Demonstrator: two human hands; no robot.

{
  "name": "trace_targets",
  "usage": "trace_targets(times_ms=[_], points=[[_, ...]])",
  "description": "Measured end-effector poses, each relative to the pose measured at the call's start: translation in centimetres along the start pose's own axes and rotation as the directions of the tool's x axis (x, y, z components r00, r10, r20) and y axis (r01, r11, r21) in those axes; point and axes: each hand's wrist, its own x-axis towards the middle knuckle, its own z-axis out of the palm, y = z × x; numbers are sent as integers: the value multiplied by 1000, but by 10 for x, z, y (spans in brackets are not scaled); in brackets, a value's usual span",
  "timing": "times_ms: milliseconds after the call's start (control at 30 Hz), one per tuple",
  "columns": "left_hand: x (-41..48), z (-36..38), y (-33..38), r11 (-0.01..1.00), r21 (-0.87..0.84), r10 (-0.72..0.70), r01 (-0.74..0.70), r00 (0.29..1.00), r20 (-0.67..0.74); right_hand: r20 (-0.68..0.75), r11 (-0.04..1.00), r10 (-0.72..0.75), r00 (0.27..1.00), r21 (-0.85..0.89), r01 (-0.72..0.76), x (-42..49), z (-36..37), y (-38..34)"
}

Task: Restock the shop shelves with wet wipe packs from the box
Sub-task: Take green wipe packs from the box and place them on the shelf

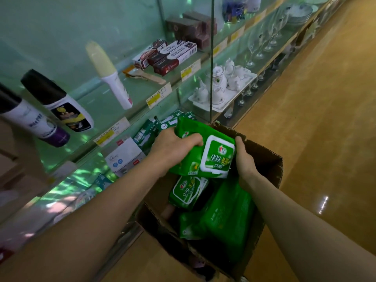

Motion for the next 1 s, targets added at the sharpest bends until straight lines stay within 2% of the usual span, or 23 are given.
trace_targets(times_ms=[100,167,367,467,567,767,1000], points=[[0,-8,-9,955,-263,-135,135,991,19,68,1000,-31,997,8,30,-8,-2,-12],[3,-14,-15,912,-364,-188,189,981,39,110,1000,-23,994,3,22,-15,-11,-23],[-11,-22,7,861,-472,-112,192,975,192,155,996,-52,986,-68,64,-52,-35,-68],[-24,-18,35,876,-444,-70,186,962,266,19,980,-141,990,-142,142,-76,-46,-92],[-39,-14,72,904,-397,-26,158,948,318,-79,945,-282,956,-198,262,-108,-61,-118],[-72,11,155,939,-345,133,-17,940,314,-249,857,-505,826,-259,446,-188,-106,-179],[-116,63,258,892,-376,388,-251,851,353,-481,767,-639,600,-342,543,-268,-187,-228]])
